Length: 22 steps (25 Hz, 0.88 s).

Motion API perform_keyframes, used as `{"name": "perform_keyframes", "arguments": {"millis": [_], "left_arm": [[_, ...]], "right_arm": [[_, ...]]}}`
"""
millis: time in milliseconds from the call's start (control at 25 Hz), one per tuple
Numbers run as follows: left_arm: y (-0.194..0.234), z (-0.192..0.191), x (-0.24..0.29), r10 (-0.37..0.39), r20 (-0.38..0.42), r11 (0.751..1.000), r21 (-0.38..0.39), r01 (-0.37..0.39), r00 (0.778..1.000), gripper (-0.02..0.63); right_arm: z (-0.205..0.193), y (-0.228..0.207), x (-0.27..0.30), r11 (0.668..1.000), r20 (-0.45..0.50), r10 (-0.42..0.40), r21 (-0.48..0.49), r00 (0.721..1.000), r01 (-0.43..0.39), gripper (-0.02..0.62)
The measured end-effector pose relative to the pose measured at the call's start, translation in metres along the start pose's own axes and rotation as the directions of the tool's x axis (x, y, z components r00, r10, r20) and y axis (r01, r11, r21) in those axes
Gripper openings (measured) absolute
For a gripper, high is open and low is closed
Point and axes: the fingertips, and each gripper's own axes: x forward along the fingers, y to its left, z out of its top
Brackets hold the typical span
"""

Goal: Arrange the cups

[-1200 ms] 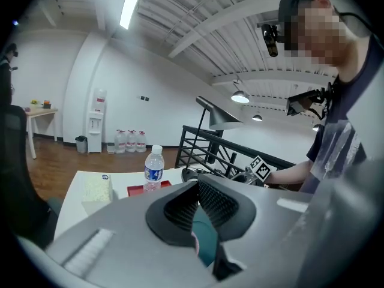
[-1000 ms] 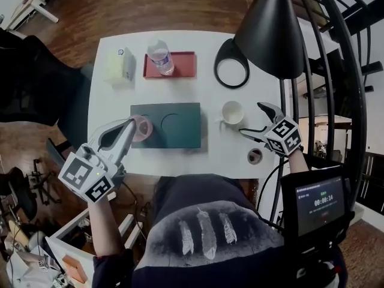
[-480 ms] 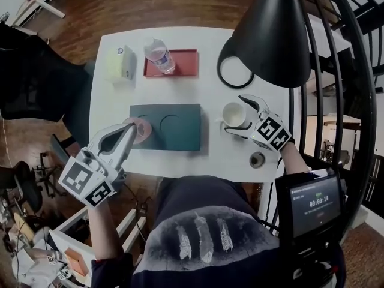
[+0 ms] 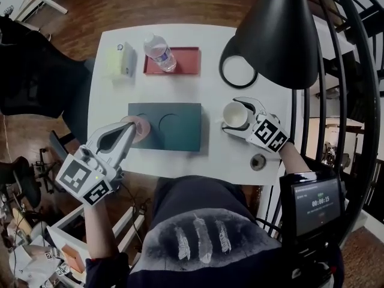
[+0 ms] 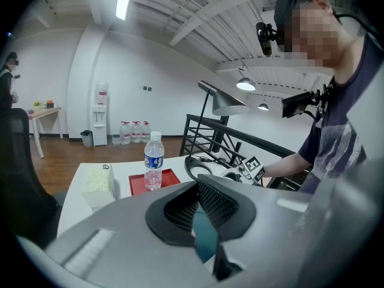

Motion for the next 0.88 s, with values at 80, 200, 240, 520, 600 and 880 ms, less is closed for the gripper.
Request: {"name": "perform_keyframes", "arguments": {"millis": [80,200,240,520,600,880], "left_arm": [[-0.001,0.0,0.001,-0.001,-0.002,1.0,0.007,0.001,1.0,0.015],[-0.006,-0.001,0.002,-0.009,-0.006,1.0,0.016,0.009,1.0,0.015],[-0.008,-0.001,0.001,-0.011,-0.007,1.0,0.018,0.011,1.0,0.015],[-0.009,0.005,-0.019,-0.003,0.021,1.0,0.028,0.002,1.0,0.015],[-0.008,0.007,-0.025,0.003,0.035,1.0,0.03,-0.004,0.999,0.015],[-0.004,0.019,-0.04,0.013,0.074,0.999,0.036,-0.016,0.997,0.015]], "right_arm": [[0.001,-0.003,0.002,1.0,0.007,-0.013,0.004,1.0,0.013,0.416],[-0.001,-0.002,0.002,0.999,-0.002,-0.036,0.022,0.999,0.036,0.413],[-0.002,-0.003,0.0,0.999,-0.008,-0.047,0.026,0.999,0.047,0.413],[0.003,-0.014,-0.016,0.985,0.004,-0.126,0.121,0.992,0.124,0.413],[0.006,-0.016,-0.018,0.982,-0.002,-0.136,0.13,0.991,0.135,0.413],[0.022,-0.012,-0.024,0.986,-0.028,-0.123,0.109,0.992,0.126,0.413]]}}
